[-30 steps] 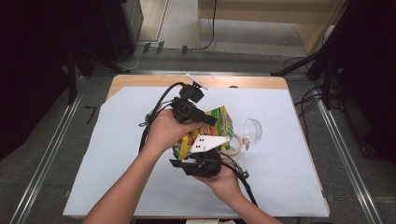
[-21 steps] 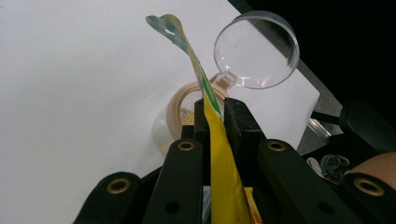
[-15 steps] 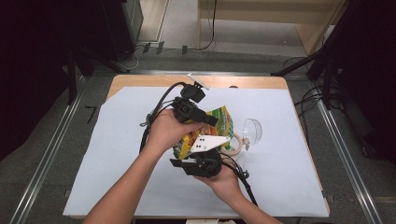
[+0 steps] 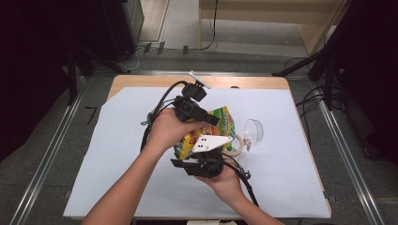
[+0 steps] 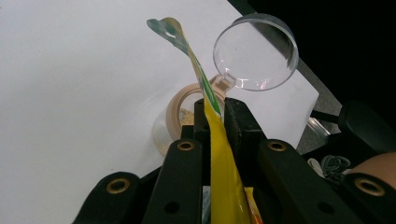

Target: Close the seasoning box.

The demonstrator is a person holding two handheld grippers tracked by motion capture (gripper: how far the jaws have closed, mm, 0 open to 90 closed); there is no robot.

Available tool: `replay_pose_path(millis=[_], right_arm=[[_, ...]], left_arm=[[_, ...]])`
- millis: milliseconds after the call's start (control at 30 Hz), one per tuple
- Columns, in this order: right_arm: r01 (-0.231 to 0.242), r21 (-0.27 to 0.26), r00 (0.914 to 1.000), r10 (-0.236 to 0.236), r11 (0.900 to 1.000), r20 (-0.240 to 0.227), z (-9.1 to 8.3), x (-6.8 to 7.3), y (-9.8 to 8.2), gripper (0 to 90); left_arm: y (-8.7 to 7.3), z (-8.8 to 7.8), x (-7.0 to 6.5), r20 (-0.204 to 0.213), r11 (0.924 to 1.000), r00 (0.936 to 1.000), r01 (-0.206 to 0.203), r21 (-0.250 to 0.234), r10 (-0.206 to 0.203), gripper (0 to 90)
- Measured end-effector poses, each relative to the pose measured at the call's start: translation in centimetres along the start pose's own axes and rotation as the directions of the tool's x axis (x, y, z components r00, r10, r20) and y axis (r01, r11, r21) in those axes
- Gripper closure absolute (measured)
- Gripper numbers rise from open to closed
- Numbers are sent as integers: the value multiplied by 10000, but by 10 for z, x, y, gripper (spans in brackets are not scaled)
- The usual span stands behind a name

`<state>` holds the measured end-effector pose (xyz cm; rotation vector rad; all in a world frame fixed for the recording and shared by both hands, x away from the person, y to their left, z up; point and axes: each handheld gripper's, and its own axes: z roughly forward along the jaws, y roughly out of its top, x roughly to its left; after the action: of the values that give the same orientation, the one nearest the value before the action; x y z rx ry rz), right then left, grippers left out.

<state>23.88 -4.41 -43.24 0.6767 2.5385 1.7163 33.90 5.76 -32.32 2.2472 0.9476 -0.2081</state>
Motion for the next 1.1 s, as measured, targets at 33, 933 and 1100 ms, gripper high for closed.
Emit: replay_pose_path(millis=[33, 933, 1100], right_arm=[[5, 7, 10000, -5, 10000, 7, 0, 0, 0, 722], [-64, 121, 9999, 63, 9999, 90, 0, -4, -1, 720], [-66, 72, 9999, 66, 10000, 77, -1, -3, -1, 719]], left_arm=[[0, 0, 0, 14, 10000, 10000, 22, -13, -22, 840], [3, 5, 3, 105, 9999, 9999, 19, 155, -21, 836], [3, 4, 5, 120, 9999, 9999, 106, 121, -107, 836]])
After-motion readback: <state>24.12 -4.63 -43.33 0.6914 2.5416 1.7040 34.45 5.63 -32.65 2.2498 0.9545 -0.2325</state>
